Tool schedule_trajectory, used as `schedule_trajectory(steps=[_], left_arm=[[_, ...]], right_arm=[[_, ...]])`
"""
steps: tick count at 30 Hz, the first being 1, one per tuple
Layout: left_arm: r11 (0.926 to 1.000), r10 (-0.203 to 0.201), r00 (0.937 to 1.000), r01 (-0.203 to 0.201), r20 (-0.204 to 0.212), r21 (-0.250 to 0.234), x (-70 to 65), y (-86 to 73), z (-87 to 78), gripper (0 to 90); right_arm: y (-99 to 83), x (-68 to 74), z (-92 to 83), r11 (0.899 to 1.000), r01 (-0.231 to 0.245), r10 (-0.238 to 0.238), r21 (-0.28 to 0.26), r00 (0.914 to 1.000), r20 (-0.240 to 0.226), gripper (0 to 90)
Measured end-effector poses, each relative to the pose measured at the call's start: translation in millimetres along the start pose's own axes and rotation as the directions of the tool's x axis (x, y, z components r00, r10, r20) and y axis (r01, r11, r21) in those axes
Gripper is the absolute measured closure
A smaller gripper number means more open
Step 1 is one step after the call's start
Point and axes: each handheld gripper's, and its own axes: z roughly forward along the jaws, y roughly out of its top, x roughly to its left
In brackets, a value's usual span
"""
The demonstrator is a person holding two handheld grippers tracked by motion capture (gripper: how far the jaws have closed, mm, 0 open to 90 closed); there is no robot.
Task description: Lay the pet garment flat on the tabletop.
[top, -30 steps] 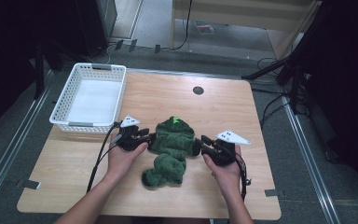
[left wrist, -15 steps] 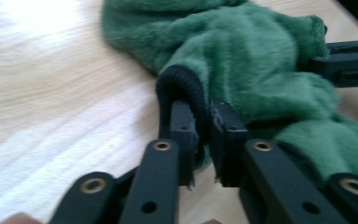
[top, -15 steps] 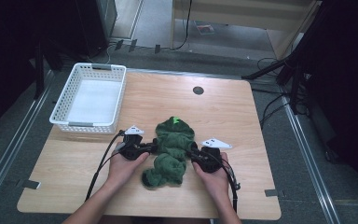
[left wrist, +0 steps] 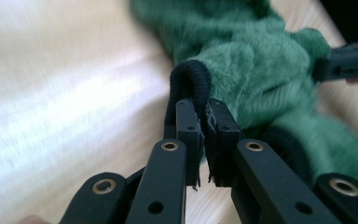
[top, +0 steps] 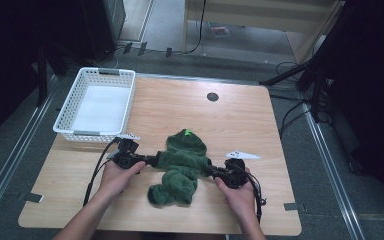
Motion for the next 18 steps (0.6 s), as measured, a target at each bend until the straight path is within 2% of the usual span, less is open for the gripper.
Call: schedule_trajectory(steps=[3, 5, 6, 7, 8, 10, 12, 15, 16, 18], left_arm=[[0.9998, 0.019, 0.9996, -0.018, -0.023, 0.011, -2.3, -2.6, 1.1, 85.1], [0.9993, 0.038, 0.9989, -0.038, -0.029, -0.003, -3.2, -1.8, -1.4, 82.3], [0.9989, 0.037, 0.9989, -0.038, -0.029, -0.028, -3.2, -0.9, -3.0, 78.2], [0.9977, 0.028, 0.9992, -0.029, -0.029, -0.061, -1.9, 1.0, -5.4, 71.6], [0.9968, 0.016, 0.9995, -0.018, -0.027, -0.077, -0.4, 2.9, -6.6, 64.6], [0.9919, -0.023, 0.999, 0.018, -0.038, -0.126, 2.9, 9.2, -7.6, 56.4], [0.985, -0.065, 0.9964, 0.055, -0.054, -0.164, 4.7, 18.8, -4.7, 53.3], [0.9797, -0.102, 0.9899, 0.082, -0.099, -0.183, 3.5, 34.0, 5.7, 49.2], [0.9803, -0.104, 0.9878, 0.082, -0.116, -0.18, 3.9, 39.3, 9.9, 48.2], [0.9832, -0.099, 0.9788, 0.069, -0.179, -0.169, 4.9, 48.8, 19.0, 47.7]], right_arm=[[-3.5, 0.1, 5.7, 0.999, 0.019, -0.02, 0.04, 0.9994, 0.027, 80.3], [0.4, 3.6, 1.9, 0.997, 0.065, -0.066, 0.037, 0.9973, 0.033, 66.1], [2.4, 5.4, -0.6, 0.996, 0.082, -0.083, 0.029, 0.9961, 0.031, 58.1], [5.7, 6.5, -4.7, 0.994, 0.106, -0.106, 0.0, 0.9941, 0.023, 52.6], [11.0, 6.6, -11.3, 0.993, 0.107, -0.106, -0.05, 0.9943, 0.009, 50.3], [21.7, 4.0, -19.1, 0.989, 0.063, -0.065, -0.13, 0.9979, -0.007, 49.3], [32.7, 1.9, -18.0, 0.984, 0.048, -0.046, -0.173, 0.9988, 0.016, 50.4], [48.2, -2.6, 2.0, 0.989, 0.05, -0.038, -0.139, 0.9952, 0.09, 51.3], [52.7, -5.3, 11.1, 0.991, 0.055, -0.042, -0.118, 0.9933, 0.108, 51.2], [60.1, -10.3, 27.6, 0.996, 0.048, -0.038, -0.069, 0.9886, 0.145, 51.1]])
